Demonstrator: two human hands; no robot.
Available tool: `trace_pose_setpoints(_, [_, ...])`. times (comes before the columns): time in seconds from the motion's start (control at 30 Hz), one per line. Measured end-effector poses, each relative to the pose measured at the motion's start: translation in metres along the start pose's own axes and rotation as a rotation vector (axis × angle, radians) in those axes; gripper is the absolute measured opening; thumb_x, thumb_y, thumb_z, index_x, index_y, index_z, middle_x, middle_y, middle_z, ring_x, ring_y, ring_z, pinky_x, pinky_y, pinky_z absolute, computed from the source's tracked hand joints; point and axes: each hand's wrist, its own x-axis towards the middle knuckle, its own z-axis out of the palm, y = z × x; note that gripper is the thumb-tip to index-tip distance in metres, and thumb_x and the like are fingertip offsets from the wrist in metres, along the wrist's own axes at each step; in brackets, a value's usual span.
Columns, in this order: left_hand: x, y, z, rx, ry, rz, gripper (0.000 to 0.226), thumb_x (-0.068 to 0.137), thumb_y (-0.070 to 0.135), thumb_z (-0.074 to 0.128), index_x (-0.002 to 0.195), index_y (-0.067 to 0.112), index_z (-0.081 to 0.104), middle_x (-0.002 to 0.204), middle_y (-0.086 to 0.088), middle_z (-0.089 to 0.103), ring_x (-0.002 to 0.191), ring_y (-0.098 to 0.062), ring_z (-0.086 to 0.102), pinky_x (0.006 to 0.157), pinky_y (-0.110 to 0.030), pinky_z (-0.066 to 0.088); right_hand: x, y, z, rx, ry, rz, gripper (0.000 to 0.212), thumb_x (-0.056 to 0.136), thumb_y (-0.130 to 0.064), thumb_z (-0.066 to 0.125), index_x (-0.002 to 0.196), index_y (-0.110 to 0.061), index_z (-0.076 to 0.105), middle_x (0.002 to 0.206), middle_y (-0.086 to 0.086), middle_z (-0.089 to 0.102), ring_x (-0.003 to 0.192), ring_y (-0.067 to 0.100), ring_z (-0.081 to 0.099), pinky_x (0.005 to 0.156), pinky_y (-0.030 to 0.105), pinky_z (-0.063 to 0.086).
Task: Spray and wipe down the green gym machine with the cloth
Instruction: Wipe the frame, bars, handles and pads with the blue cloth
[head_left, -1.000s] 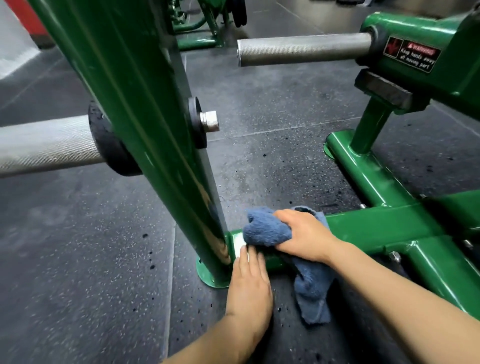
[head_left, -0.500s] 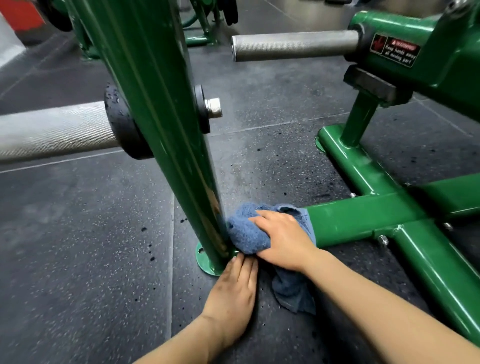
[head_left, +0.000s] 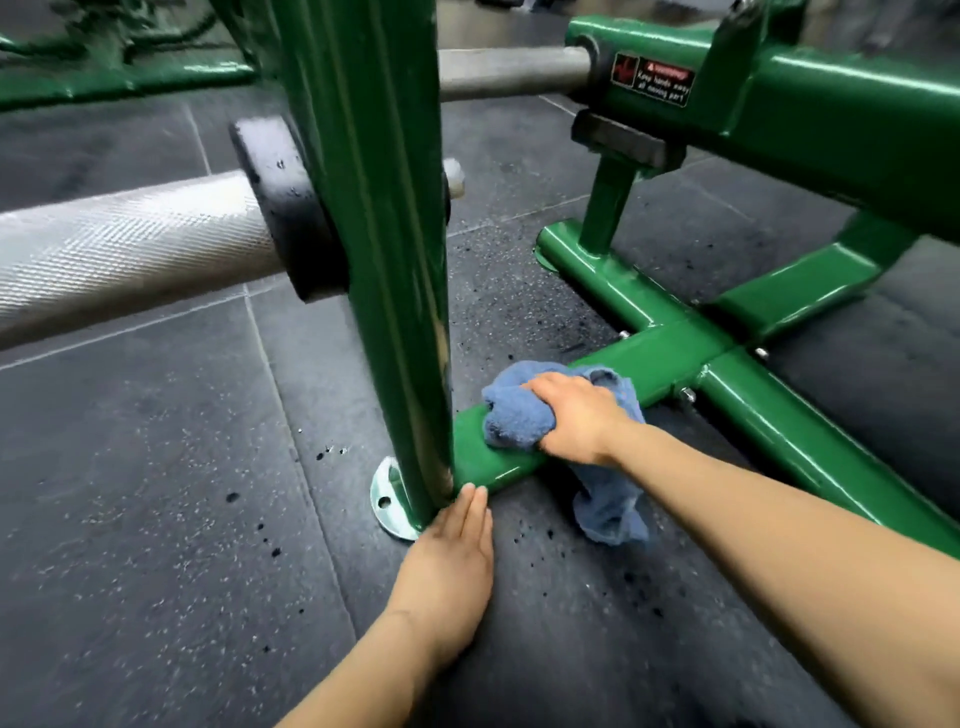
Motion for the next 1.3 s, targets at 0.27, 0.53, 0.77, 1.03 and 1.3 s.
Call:
trace_pose_setpoints(0.27, [0.005, 0.000, -0.018, -0.271, 0.079, -0.125, 0.044, 0.097, 0.005, 0.030, 0.140, -0.002, 0.036, 0.144, -0.018, 0.038, 0.134, -0.031, 0.035, 0.108, -0.034, 0.029, -0.016, -0.065, -0.003, -0.143, -0.279, -0.036, 0.057, 0.080, -0.018, 0.065, 0.134, -0.020, 0.046, 0.141, 0.006, 0.047, 0.130, 0.027, 0.046, 0.104, 0.041, 0.041])
trace_pose_setpoints(0.53, [-0.016, -0.019, -0.005, -0.211, 0.079, 0.053, 0.051, 0.099, 0.010, 0.016, 0.145, -0.009, 0.028, 0.155, -0.026, 0.019, 0.146, -0.034, 0.013, 0.119, -0.039, 0.014, -0.039, -0.072, 0.031, -0.238, -0.023, -0.066, 0.069, 0.081, -0.016, 0.060, 0.143, -0.026, 0.033, 0.156, -0.003, 0.023, 0.140, 0.024, 0.027, 0.109, 0.044, 0.026])
trace_pose_setpoints(0.77, [0.005, 0.006, -0.033, -0.277, -0.006, -0.138, 0.042, 0.096, 0.005, 0.035, 0.137, -0.002, 0.042, 0.139, -0.019, 0.044, 0.130, -0.033, 0.038, 0.111, -0.038, 0.028, -0.031, -0.016, 0.026, -0.359, 0.015, -0.409, 0.074, 0.084, -0.015, 0.058, 0.149, -0.025, 0.024, 0.160, 0.006, 0.014, 0.144, 0.027, 0.021, 0.112, 0.043, 0.026])
trace_pose_setpoints(1.03, [0.020, 0.033, -0.044, -0.339, -0.023, -0.329, 0.061, 0.097, 0.016, 0.035, 0.151, -0.002, 0.011, 0.160, -0.018, 0.004, 0.148, -0.030, 0.006, 0.120, -0.037, 0.011, -0.031, 0.064, 0.014, -0.107, 0.193, -0.329, 0.084, 0.056, -0.026, 0.051, 0.139, -0.018, 0.048, 0.146, 0.009, 0.044, 0.133, 0.030, 0.043, 0.105, 0.043, 0.035])
trace_pose_setpoints(1.3, [-0.015, 0.030, -0.027, -0.616, 0.164, -0.470, 0.064, 0.096, 0.020, 0.037, 0.154, 0.010, 0.012, 0.161, -0.004, 0.009, 0.148, -0.015, 0.011, 0.115, -0.016, 0.001, -0.015, -0.014, 0.034, 0.052, 0.324, -0.202, 0.050, 0.065, -0.029, 0.062, 0.115, -0.022, 0.060, 0.117, 0.002, 0.064, 0.111, 0.029, 0.058, 0.090, 0.038, 0.044])
